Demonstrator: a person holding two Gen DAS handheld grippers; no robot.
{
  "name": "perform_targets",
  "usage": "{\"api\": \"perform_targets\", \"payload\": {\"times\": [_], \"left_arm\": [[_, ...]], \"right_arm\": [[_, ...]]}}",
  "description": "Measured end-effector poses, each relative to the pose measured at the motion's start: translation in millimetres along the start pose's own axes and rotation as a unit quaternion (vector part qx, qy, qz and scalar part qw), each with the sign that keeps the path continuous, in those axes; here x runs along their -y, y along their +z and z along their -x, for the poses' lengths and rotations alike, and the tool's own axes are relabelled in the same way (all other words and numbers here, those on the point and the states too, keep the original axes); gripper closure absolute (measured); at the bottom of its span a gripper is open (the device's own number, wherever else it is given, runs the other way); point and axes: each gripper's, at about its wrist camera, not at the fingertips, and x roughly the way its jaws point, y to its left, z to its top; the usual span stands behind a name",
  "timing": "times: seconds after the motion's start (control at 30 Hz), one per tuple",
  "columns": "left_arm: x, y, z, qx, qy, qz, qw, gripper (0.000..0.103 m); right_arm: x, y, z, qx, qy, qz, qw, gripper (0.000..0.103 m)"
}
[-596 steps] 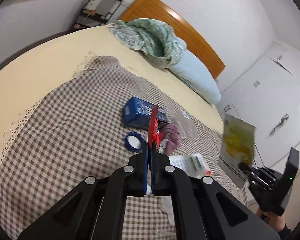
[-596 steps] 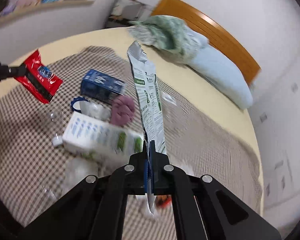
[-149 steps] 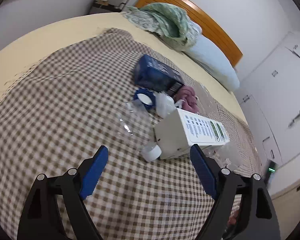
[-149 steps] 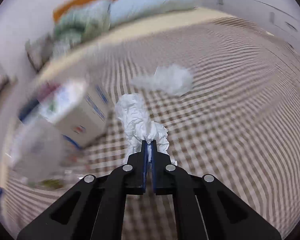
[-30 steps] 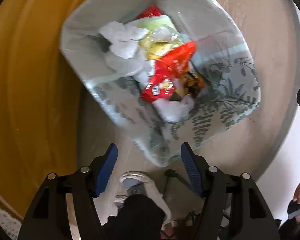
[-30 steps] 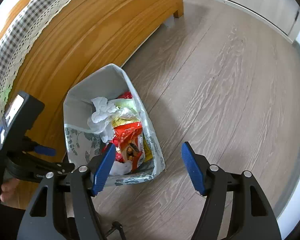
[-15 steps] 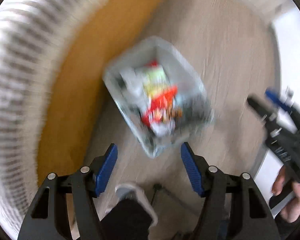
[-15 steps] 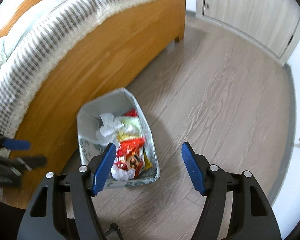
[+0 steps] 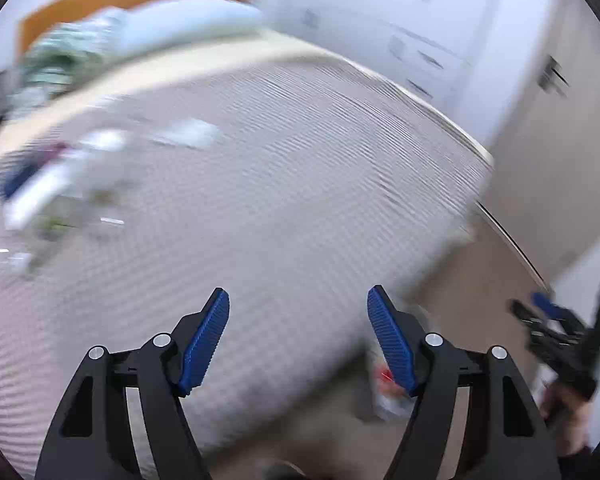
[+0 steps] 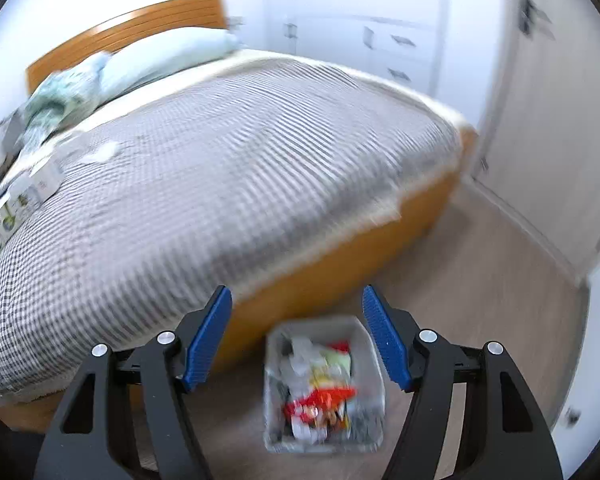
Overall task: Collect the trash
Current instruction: 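Swing both open grippers back over the bed, then grasp the clear plastic bag with the right gripper while the left grasps the clear plastic cup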
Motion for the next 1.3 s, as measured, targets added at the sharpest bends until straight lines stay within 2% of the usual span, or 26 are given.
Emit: {"api": "perform_targets", "payload": {"times": [0.07,0.1,0.13,0.2,0.27,0.33,0.37,0.4,0.43,0.53,0.67,0.77,0.87,1.0,1.03,1.07,1.1,1.13,1.17,1.2,1.23,1.3], "left_arm": [[-44.2,6.1,2.8,0.021,0.042,0.032,0.9984,0.034],[-79.0,10.8,5.5,0.031,0.074,0.062,0.9949,0.034],[-99.2,13.6,7.6,0.031,0.082,0.082,0.9928,0.034],[-151.6,19.0,20.1,0.032,0.071,0.14,0.9871,0.034],[-201.6,19.2,33.1,0.046,0.087,0.189,0.977,0.034],[-250.5,13.5,42.0,0.059,0.133,0.233,0.9616,0.034],[-265.6,11.2,44.1,0.059,0.142,0.251,0.9556,0.034],[-289.9,5.9,45.8,0.055,0.144,0.286,0.9458,0.034],[-306.5,1.8,46.8,0.053,0.139,0.309,0.9394,0.034],[-338.6,-4.4,48.7,0.049,0.126,0.354,0.9255,0.034],[-361.5,-5.1,44.5,0.052,0.141,0.366,0.9183,0.034],[-378.2,-1.0,31.2,0.043,0.131,0.377,0.9159,0.033],[-384.7,1.4,18.5,0.035,0.136,0.365,0.9205,0.033],[-394.7,7.1,3.1,0.025,0.151,0.364,0.9187,0.033],[-398.1,8.9,-2.0,0.023,0.149,0.366,0.9183,0.033],[-402.0,9.4,-6.4,0.02,0.149,0.368,0.9178,0.033],[-404.7,11.4,-9.4,0.015,0.15,0.37,0.9167,0.033],[-406.1,14.0,-12.0,0.015,0.15,0.372,0.9161,0.033],[-408.0,14.8,-12.7,0.017,0.147,0.374,0.9158,0.033],[-409.3,14.7,-12.6,0.019,0.143,0.377,0.9151,0.033],[-409.4,14.7,-12.8,0.02,0.14,0.378,0.9151,0.033],[-409.9,13.2,-16.7,0.016,0.133,0.375,0.9172,0.033]], "right_arm": [[-37.7,19.7,-5.1,0.008,0.005,0.035,0.999,0.038],[-62.3,32.6,-10.6,0.009,0.019,0.052,0.998,0.038],[-78.3,39.6,-14.5,0.01,0.027,0.062,0.998,0.038],[-116.0,58.1,-24.5,0.019,0.046,0.087,0.995,0.038],[-152.7,79.5,-41.2,0.018,0.066,0.107,0.992,0.038],[-189.0,104.0,-65.8,0.009,0.098,0.106,0.989,0.038],[-203.4,113.5,-77.6,0.004,0.112,0.103,0.988,0.038],[-220.8,123.9,-92.9,-0.006,0.125,0.099,0.987,0.038],[-240.6,131.7,-107.3,-0.018,0.137,0.099,0.985,0.038],[-291.7,150.7,-148.2,-0.031,0.164,0.117,0.979,0.038],[-340.7,184.1,-205.1,-0.04,0.166,0.102,0.98,0.038],[-365.8,197.8,-236.5,-0.056,0.157,0.105,0.98,0.038],[-389.3,213.8,-264.8,-0.044,0.13,0.113,0.984,0.038],[-408.2,219.5,-298.5,-0.056,0.084,0.136,0.986,0.038],[-413.2,215.9,-305.1,-0.063,0.078,0.151,0.983,0.041],[-416.0,212.4,-307.8,-0.063,0.074,0.162,0.982,0.049],[-415.9,211.0,-306.8,-0.054,0.082,0.163,0.982,0.061],[-414.5,211.7,-306.9,-0.055,0.092,0.161,0.981,0.066],[-411.8,212.9,-306.0,-0.055,0.089,0.156,0.982,0.081],[-408.7,213.3,-304.5,-0.055,0.089,0.15,0.983,0.089],[-406.2,213.4,-301.4,-0.051,0.087,0.15,0.984,0.094],[-401.1,209.2,-274.4,-0.015,0.077,0.155,0.985,0.096]]}}
